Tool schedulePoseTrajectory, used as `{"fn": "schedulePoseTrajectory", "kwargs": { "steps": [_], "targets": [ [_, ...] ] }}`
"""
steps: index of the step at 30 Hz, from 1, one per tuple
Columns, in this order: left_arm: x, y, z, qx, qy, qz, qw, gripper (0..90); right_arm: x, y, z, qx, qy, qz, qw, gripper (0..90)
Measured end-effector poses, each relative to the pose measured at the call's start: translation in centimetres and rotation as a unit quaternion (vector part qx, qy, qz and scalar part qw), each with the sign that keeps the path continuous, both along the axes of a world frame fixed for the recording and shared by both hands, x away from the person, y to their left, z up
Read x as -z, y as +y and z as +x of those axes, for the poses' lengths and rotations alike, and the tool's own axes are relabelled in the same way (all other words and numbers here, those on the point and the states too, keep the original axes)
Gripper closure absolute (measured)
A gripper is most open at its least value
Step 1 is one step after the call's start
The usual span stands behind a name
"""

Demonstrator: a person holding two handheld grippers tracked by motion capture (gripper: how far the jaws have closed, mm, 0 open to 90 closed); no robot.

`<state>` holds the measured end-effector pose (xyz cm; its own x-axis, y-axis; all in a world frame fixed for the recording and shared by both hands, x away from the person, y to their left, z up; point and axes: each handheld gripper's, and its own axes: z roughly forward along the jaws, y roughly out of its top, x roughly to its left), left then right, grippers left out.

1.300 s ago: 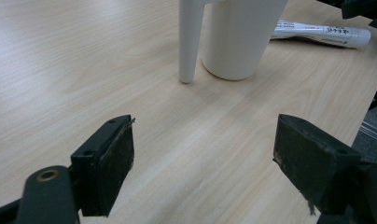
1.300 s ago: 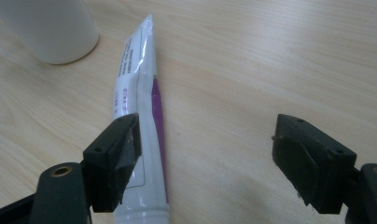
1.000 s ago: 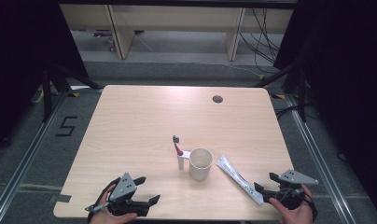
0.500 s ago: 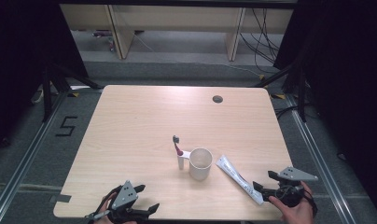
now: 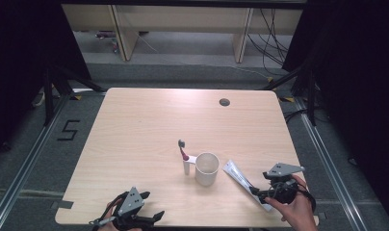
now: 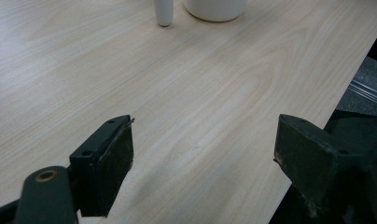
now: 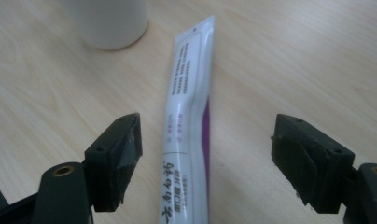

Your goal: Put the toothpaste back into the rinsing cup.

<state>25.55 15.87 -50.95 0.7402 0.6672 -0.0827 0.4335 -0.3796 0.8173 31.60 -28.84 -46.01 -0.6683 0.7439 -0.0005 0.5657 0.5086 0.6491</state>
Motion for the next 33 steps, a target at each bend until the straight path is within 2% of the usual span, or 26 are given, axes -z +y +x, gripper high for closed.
{"fn": "schedulePoseTrajectory", "kwargs": {
  "steps": [1, 2, 3, 4, 5, 6, 7, 9, 10, 11, 12, 14, 15, 16, 17, 21, 22, 24, 25, 26, 27, 28, 30, 31, 32, 33],
  "targets": [
    [-0.1, 0.0, -0.1, 0.0, 0.002, 0.004, 1.0, 19.3, 0.4, 0.6, 0.1, -0.001, -0.007, 0.004, 1.0, 27.5],
    [-0.1, 0.2, 0.0, 0.004, -0.003, 0.019, 0.9998, 19.4, 0.5, 0.9, 0.0, 0.003, 0.006, 0.002, 1.0, 29.6],
    [-0.1, 0.2, 0.0, 0.004, -0.003, 0.019, 0.9998, 19.4, 0.4, 1.0, 0.2, -0.015, 0.013, -0.015, 0.9997, 30.4],
    [0.0, 0.0, 0.0, -0.002, 0.0, 0.002, 1.0, 19.4, 0.6, 1.4, 0.4, -0.018, 0.016, -0.02, 0.9995, 30.8],
    [0.0, 0.0, 0.0, 0.0, 0.0, 0.002, 1.0, 19.4, 0.6, 1.7, 0.5, -0.02, 0.028, -0.026, 0.9991, 32.4],
    [0.0, 0.0, 0.0, 0.0, 0.0, 0.002, 1.0, 19.4, 0.6, 1.7, 0.5, -0.02, 0.028, -0.026, 0.9991, 32.4],
    [0.0, 0.0, 0.0, 0.0, 0.002, 0.006, 1.0, 19.4, 0.9, 2.2, 0.8, -0.026, 0.026, -0.047, 0.9982, 36.5],
    [0.0, 0.0, 0.0, 0.004, 0.0, 0.007, 1.0, 19.4, 1.0, 2.5, 1.0, -0.023, 0.035, -0.052, 0.9978, 40.6],
    [-0.1, 0.1, 0.1, 0.01, 0.0, 0.018, 0.9998, 19.4, 1.1, 2.6, 1.3, -0.034, 0.034, -0.06, 0.9971, 41.7],
    [0.0, 0.1, 0.0, 0.01, 0.001, 0.017, 0.9998, 19.4, 1.1, 2.7, 1.5, -0.043, 0.039, -0.065, 0.9962, 43.9],
    [0.0, -0.1, -0.1, 0.007, 0.004, 0.006, 0.9999, 19.4, 1.4, 2.9, 1.5, -0.042, 0.033, -0.063, 0.9965, 45.4],
    [0.0, -0.2, -0.1, 0.008, 0.003, 0.01, 0.9999, 19.4, 1.3, 3.3, 1.7, -0.042, 0.055, -0.082, 0.9942, 49.4],
    [0.0, -0.2, -0.1, 0.008, 0.003, 0.01, 0.9999, 19.5, 1.3, 3.5, 1.7, -0.041, 0.058, -0.087, 0.9937, 50.2],
    [0.0, 0.0, -0.1, 0.013, -0.001, 0.02, 0.9997, 19.5, 1.4, 3.6, 1.8, -0.043, 0.056, -0.089, 0.9935, 50.9],
    [-0.1, 0.0, -0.1, 0.012, 0.0, 0.026, 0.9996, 19.5, 1.4, 3.7, 1.9, -0.043, 0.065, -0.095, 0.9924, 51.8],
    [0.0, -0.1, -0.1, 0.012, 0.001, 0.023, 0.9997, 19.6, 1.5, 4.1, 2.4, -0.042, 0.075, -0.114, 0.9897, 55.1],
    [-0.1, 0.0, -0.1, 0.021, 0.009, 0.029, 0.9993, 19.6, 1.6, 4.2, 2.5, -0.037, 0.081, -0.116, 0.9893, 55.1],
    [0.0, -0.2, -0.2, 0.016, 0.004, 0.026, 0.9995, 19.6, 1.6, 4.2, 2.8, -0.039, 0.086, -0.119, 0.9884, 56.6],
    [0.1, -0.1, -0.1, 0.018, -0.001, 0.032, 0.9993, 19.7, 1.5, 4.3, 2.9, -0.034, 0.09, -0.122, 0.9879, 57.9],
    [0.1, -0.1, -0.1, 0.018, -0.001, 0.032, 0.9993, 19.8, 1.6, 4.3, 3.0, -0.033, 0.096, -0.12, 0.9876, 57.9],
    [0.1, -0.3, -0.2, 0.014, 0.003, 0.02, 0.9997, 19.8, 1.6, 4.2, 3.2, -0.035, 0.094, -0.122, 0.9875, 57.8],
    [0.1, -0.3, -0.2, 0.014, 0.003, 0.02, 0.9997, 19.8, 1.6, 4.3, 3.3, -0.032, 0.105, -0.12, 0.9867, 57.7],
    [-0.1, -0.2, -0.2, 0.024, 0.003, 0.028, 0.9993, 19.8, 1.6, 4.3, 3.6, -0.037, 0.105, -0.124, 0.9859, 57.8],
    [-0.1, -0.2, -0.2, 0.024, 0.003, 0.028, 0.9993, 19.8, 1.6, 4.3, 3.6, -0.037, 0.105, -0.124, 0.9859, 57.8],
    [0.0, -0.3, -0.2, 0.022, 0.006, 0.028, 0.9993, 19.8, 1.6, 4.4, 3.7, -0.035, 0.115, -0.125, 0.9848, 58.7],
    [0.1, -0.3, -0.2, 0.021, 0.004, 0.028, 0.9994, 19.8, 1.5, 4.3, 3.8, -0.041, 0.111, -0.13, 0.9844, 59.3]
  ]
}}
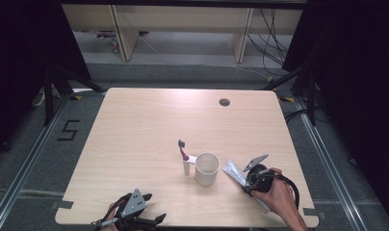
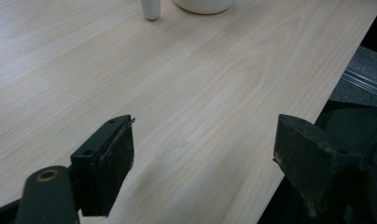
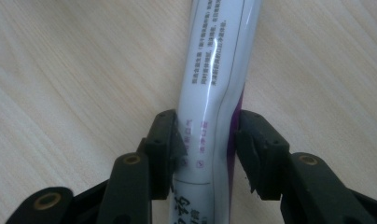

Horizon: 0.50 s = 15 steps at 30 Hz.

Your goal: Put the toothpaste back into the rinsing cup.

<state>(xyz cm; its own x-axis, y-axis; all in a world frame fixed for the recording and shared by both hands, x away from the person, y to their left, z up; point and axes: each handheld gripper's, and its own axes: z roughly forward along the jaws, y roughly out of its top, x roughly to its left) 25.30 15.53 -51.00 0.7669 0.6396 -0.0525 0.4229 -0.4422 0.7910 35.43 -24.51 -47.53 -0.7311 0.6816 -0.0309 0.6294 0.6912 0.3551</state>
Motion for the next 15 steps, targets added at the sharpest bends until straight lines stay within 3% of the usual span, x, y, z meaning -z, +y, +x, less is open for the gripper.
{"fn": "schedulePoseTrajectory", "kwargs": {
  "steps": [1, 2, 3, 6, 7, 8, 9, 10, 12, 15],
  "targets": [
    [0.0, -0.1, 0.0, -0.002, 0.0, -0.006, 1.0, 19.8, -0.1, 0.1, 0.1, 0.012, 0.01, -0.004, 0.9999, 60.1],
    [-0.1, 0.1, 0.1, 0.004, -0.002, 0.007, 1.0, 19.8, -0.1, 0.0, 0.2, 0.011, 0.018, 0.0, 0.9998, 61.0],
    [-0.1, 0.0, 0.1, 0.006, 0.001, 0.002, 1.0, 19.8, -0.1, -0.1, 0.5, 0.001, 0.015, -0.001, 0.9999, 62.7],
    [0.1, -0.2, -0.1, 0.0, -0.002, -0.007, 1.0, 19.9, -0.5, -0.1, 0.8, 0.011, 0.019, -0.012, 0.9997, 71.4],
    [0.1, -0.2, -0.1, -0.002, -0.001, -0.012, 0.9999, 19.9, -0.6, -0.2, 1.0, 0.0, 0.017, -0.015, 0.9998, 72.6],
    [0.0, -0.2, 0.0, 0.002, 0.0, -0.007, 1.0, 19.9, -0.7, -0.1, 1.1, -0.002, 0.021, -0.015, 0.9997, 73.8],
    [0.0, -0.1, 0.0, 0.005, 0.0, -0.002, 1.0, 19.9, -0.8, -0.1, 1.2, 0.001, 0.029, -0.016, 0.9994, 73.8],
    [0.0, -0.1, 0.0, 0.003, -0.002, -0.002, 1.0, 19.9, -0.7, -0.2, 1.5, -0.018, 0.024, -0.015, 0.9994, 73.8],
    [0.0, -0.2, -0.1, 0.003, -0.002, -0.003, 1.0, 20.0, -0.8, 0.0, 1.6, -0.009, 0.039, -0.021, 0.999, 74.1],
    [0.0, -0.2, 0.0, 0.004, 0.0, -0.005, 1.0, 20.0, -0.8, 0.2, 1.9, -0.02, 0.048, -0.031, 0.9982, 74.2]
  ]
}}
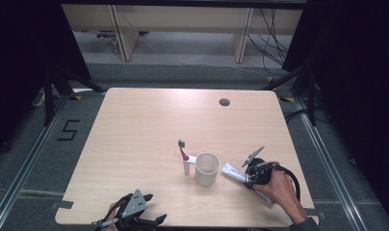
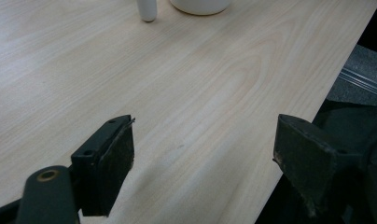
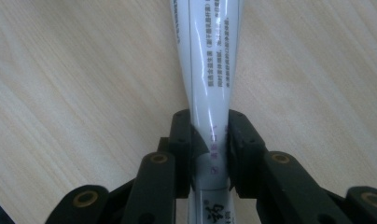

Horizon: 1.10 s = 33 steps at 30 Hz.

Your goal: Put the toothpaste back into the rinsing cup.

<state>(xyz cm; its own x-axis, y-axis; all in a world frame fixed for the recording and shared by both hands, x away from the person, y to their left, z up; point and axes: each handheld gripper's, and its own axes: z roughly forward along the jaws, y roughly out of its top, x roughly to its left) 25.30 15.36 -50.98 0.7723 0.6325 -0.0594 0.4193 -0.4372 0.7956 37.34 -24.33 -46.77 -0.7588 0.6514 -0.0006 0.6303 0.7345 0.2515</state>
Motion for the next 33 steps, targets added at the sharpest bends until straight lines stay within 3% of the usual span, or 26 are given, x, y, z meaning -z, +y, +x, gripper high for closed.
{"fn": "schedulePoseTrajectory", "kwargs": {
  "steps": [4, 5, 8, 9, 10, 11, 12, 16, 18, 19, 20, 21, 23, 25, 28, 29, 30, 31, 32, 33],
  "targets": [
    [0.0, 0.1, 0.0, 0.001, -0.002, -0.006, 1.0, 20.1, 0.1, 0.2, 0.4, -0.009, 0.013, -0.014, 0.9998, 74.9],
    [-0.1, 0.2, 0.1, 0.003, -0.004, 0.012, 0.9999, 20.1, 0.1, 0.3, 0.5, -0.018, 0.014, -0.017, 0.9996, 75.1],
    [0.0, 0.1, 0.0, 0.003, 0.002, -0.001, 1.0, 20.1, 0.1, 0.4, 0.7, -0.017, 0.023, -0.025, 0.9993, 75.3],
    [0.0, 0.0, 0.0, 0.003, 0.001, -0.004, 1.0, 20.1, 0.2, 0.4, 1.0, -0.029, 0.025, -0.029, 0.9989, 75.3],
    [0.1, 0.0, 0.0, 0.003, -0.002, -0.004, 1.0, 20.1, 0.1, 0.6, 0.9, -0.014, 0.032, -0.034, 0.9988, 75.3],
    [-0.1, 0.2, 0.1, 0.008, -0.001, 0.013, 0.9999, 20.1, 0.1, 0.6, 1.0, -0.024, 0.03, -0.034, 0.9987, 75.3],
    [-0.1, 0.1, 0.0, 0.009, 0.002, 0.008, 0.9999, 20.1, 0.1, 0.7, 1.0, -0.021, 0.035, -0.037, 0.9985, 75.4],
    [-0.1, 0.1, 0.0, 0.008, 0.003, 0.004, 1.0, 20.0, 0.3, 0.7, 1.3, -0.037, 0.032, -0.047, 0.9977, 75.4],
    [-0.1, 0.2, 0.1, 0.01, -0.001, 0.015, 0.9998, 20.1, 0.3, 0.7, 1.4, -0.037, 0.032, -0.057, 0.9972, 75.4],
    [0.0, -0.1, 0.0, 0.004, -0.002, -0.003, 1.0, 20.1, 0.4, 0.7, 1.4, -0.039, 0.033, -0.054, 0.9972, 75.4],
    [-0.1, 0.1, 0.1, 0.008, -0.004, 0.013, 0.9999, 20.1, 0.5, 0.6, 1.5, -0.044, 0.032, -0.053, 0.9971, 75.4],
    [-0.1, 0.1, 0.1, 0.008, -0.004, 0.013, 0.9999, 20.1, 0.5, 0.6, 1.5, -0.044, 0.032, -0.053, 0.9971, 75.4],
    [0.1, -0.1, -0.1, 0.001, -0.001, -0.006, 1.0, 20.1, 0.6, 0.6, 1.6, -0.051, 0.031, -0.057, 0.9966, 75.4],
    [0.0, 0.0, 0.0, 0.005, -0.006, 0.003, 1.0, 20.1, 0.6, 1.0, 1.3, -0.027, 0.04, -0.048, 0.9976, 75.4],
    [-0.1, 0.1, -0.1, 0.004, -0.005, 0.002, 1.0, 20.0, 0.5, 0.9, 1.3, -0.033, 0.041, -0.048, 0.9974, 75.5],
    [-0.1, 0.1, -0.1, 0.004, -0.005, 0.002, 1.0, 20.0, 0.6, 0.9, 1.5, -0.049, 0.033, -0.055, 0.9967, 75.6],
    [0.0, 0.0, 0.0, -0.004, -0.004, -0.016, 0.9999, 20.0, 0.6, 0.8, 1.5, -0.053, 0.034, -0.06, 0.9962, 75.7],
    [0.0, 0.1, 0.0, -0.004, -0.007, -0.005, 1.0, 20.0, 0.6, 0.8, 1.6, -0.056, 0.028, -0.059, 0.9963, 75.7],
    [0.0, 0.2, 0.1, 0.002, -0.008, 0.005, 1.0, 20.0, 0.6, 0.9, 1.4, -0.041, 0.042, -0.057, 0.9967, 75.7],
    [0.0, 0.1, 0.0, 0.001, -0.004, -0.005, 1.0, 20.0, 0.7, 0.7, 1.5, -0.056, 0.03, -0.057, 0.9964, 75.8]
  ]
}}
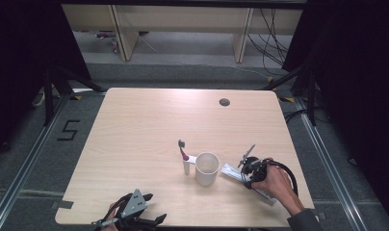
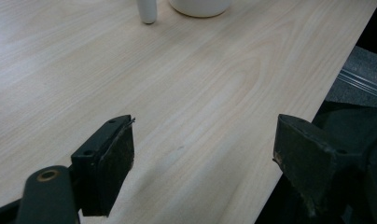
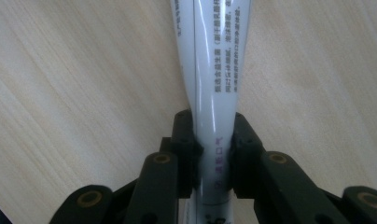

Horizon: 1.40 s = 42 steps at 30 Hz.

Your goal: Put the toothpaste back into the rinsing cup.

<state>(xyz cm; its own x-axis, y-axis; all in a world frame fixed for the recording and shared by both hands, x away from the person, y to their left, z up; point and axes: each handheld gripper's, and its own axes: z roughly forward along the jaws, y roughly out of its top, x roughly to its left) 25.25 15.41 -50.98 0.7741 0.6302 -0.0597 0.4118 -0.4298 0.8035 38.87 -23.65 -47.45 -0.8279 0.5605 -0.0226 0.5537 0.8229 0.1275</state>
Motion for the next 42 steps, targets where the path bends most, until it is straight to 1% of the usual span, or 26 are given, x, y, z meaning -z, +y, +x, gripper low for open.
{"fn": "schedulePoseTrajectory", "kwargs": {
  "steps": [2, 3, 4, 5, 6, 9, 12, 13, 17, 18, 20, 21, 24, 27, 28, 29, 30, 31, 33, 35, 36, 37, 38, 39, 41, 42],
  "targets": [
    [0.0, -0.1, 0.0, -0.001, 0.001, -0.005, 1.0, 20.0, -0.1, 0.0, -0.1, -0.002, -0.003, 0.001, 1.0, 76.0],
    [0.0, -0.1, 0.0, -0.002, 0.001, -0.005, 1.0, 20.0, -0.1, 0.1, -0.3, 0.016, -0.002, 0.008, 0.9998, 76.0],
    [-0.1, 0.0, 0.0, 0.002, 0.0, 0.0, 1.0, 20.0, -0.1, -0.2, -0.2, 0.001, -0.006, 0.009, 0.9999, 76.1],
    [-0.1, 0.1, 0.0, 0.001, -0.002, 0.004, 1.0, 20.1, -0.2, -0.2, -0.3, 0.004, -0.01, 0.014, 0.9998, 76.2],
    [-0.1, -0.1, 0.0, -0.004, -0.002, -0.009, 0.9999, 20.0, -0.3, -0.2, -0.5, 0.01, -0.013, 0.017, 0.9997, 76.2],
    [-0.2, 0.2, 0.1, -0.002, -0.006, 0.011, 0.9999, 20.1, -0.7, -0.6, -0.6, 0.009, -0.019, 0.036, 0.9991, 76.4],
    [-0.2, 0.1, 0.0, -0.009, -0.004, -0.012, 0.9999, 20.2, -1.5, -0.9, -0.9, 0.013, -0.027, 0.059, 0.9978, 76.4],
    [-0.3, 0.3, 0.1, -0.005, -0.005, 0.008, 0.9999, 20.2, -1.8, -1.0, -1.0, 0.019, -0.033, 0.062, 0.9973, 76.3],
    [-0.3, 0.3, 0.2, 0.0, -0.008, 0.013, 0.9999, 20.4, -2.3, -1.4, -1.1, 0.024, -0.045, 0.077, 0.9958, 76.3],
    [-0.3, 0.2, 0.2, -0.008, -0.009, 0.001, 0.9999, 20.4, -2.5, -1.5, -1.2, 0.031, -0.044, 0.082, 0.9952, 76.3],
    [-0.3, 0.4, 0.2, -0.004, -0.008, 0.006, 0.9999, 20.4, -2.9, -2.0, -1.1, 0.027, -0.064, 0.104, 0.9921, 76.3],
    [-0.2, 0.2, 0.1, -0.009, -0.006, -0.007, 0.9999, 20.4, -3.1, -2.1, -1.2, 0.035, -0.067, 0.112, 0.9908, 76.3],
    [-0.3, 0.3, 0.2, -0.008, -0.003, -0.002, 1.0, 20.4, -3.8, -2.5, -1.3, 0.053, -0.079, 0.138, 0.9859, 76.3],
    [-0.3, 0.3, 0.2, -0.011, -0.004, -0.005, 0.9999, 20.4, -4.6, -2.6, -1.4, 0.066, -0.096, 0.154, 0.9813, 76.3],
    [-0.3, 0.3, 0.2, -0.011, -0.004, -0.005, 0.9999, 20.4, -4.6, -2.6, -1.4, 0.066, -0.096, 0.154, 0.9813, 76.3],
    [-0.3, 0.3, 0.2, -0.012, -0.005, -0.003, 0.9999, 20.4, -5.1, -2.8, -1.2, 0.061, -0.124, 0.178, 0.9743, 76.3],
    [-0.2, 0.3, 0.2, -0.012, -0.006, -0.007, 0.9999, 20.4, -5.3, -2.8, -1.3, 0.068, -0.125, 0.189, 0.9717, 76.3],
    [-0.2, 0.3, 0.2, -0.014, -0.006, -0.009, 0.9998, 20.3, -5.6, -2.9, -1.2, 0.056, -0.123, 0.193, 0.9717, 76.2],
    [-0.3, 0.4, 0.3, -0.013, -0.004, -0.003, 0.9999, 20.3, -6.1, -2.9, -1.0, 0.044, -0.151, 0.211, 0.9648, 76.2],
    [-0.2, 0.5, 0.2, -0.009, -0.004, 0.0, 1.0, 20.4, -6.5, -2.9, -1.0, 0.036, -0.163, 0.213, 0.9626, 76.2],
    [-0.2, 0.4, 0.2, -0.014, -0.002, -0.006, 0.9999, 20.5, -6.7, -2.7, -1.0, 0.037, -0.169, 0.22, 0.96, 76.2],
    [-0.2, 0.4, 0.2, -0.014, -0.004, -0.007, 0.9999, 20.4, -6.8, -2.6, -1.0, 0.04, -0.181, 0.232, 0.955, 76.2],
    [-0.2, 0.4, 0.3, -0.015, -0.004, -0.005, 0.9999, 20.4, -7.0, -2.6, -1.0, 0.039, -0.178, 0.233, 0.9553, 76.2],
    [-0.3, 0.6, 0.3, -0.011, -0.005, 0.007, 0.9999, 20.4, -7.0, -2.5, -0.9, 0.042, -0.186, 0.242, 0.9514, 76.2],
    [-0.2, 0.4, 0.2, -0.015, -0.002, -0.006, 0.9999, 20.4, -7.4, -2.3, -1.0, 0.05, -0.176, 0.249, 0.951, 76.2],
    [-0.2, 0.4, 0.2, -0.015, -0.002, -0.006, 0.9999, 20.4, -7.4, -2.1, -1.0, 0.053, -0.179, 0.256, 0.9484, 76.2]
  ]
}}
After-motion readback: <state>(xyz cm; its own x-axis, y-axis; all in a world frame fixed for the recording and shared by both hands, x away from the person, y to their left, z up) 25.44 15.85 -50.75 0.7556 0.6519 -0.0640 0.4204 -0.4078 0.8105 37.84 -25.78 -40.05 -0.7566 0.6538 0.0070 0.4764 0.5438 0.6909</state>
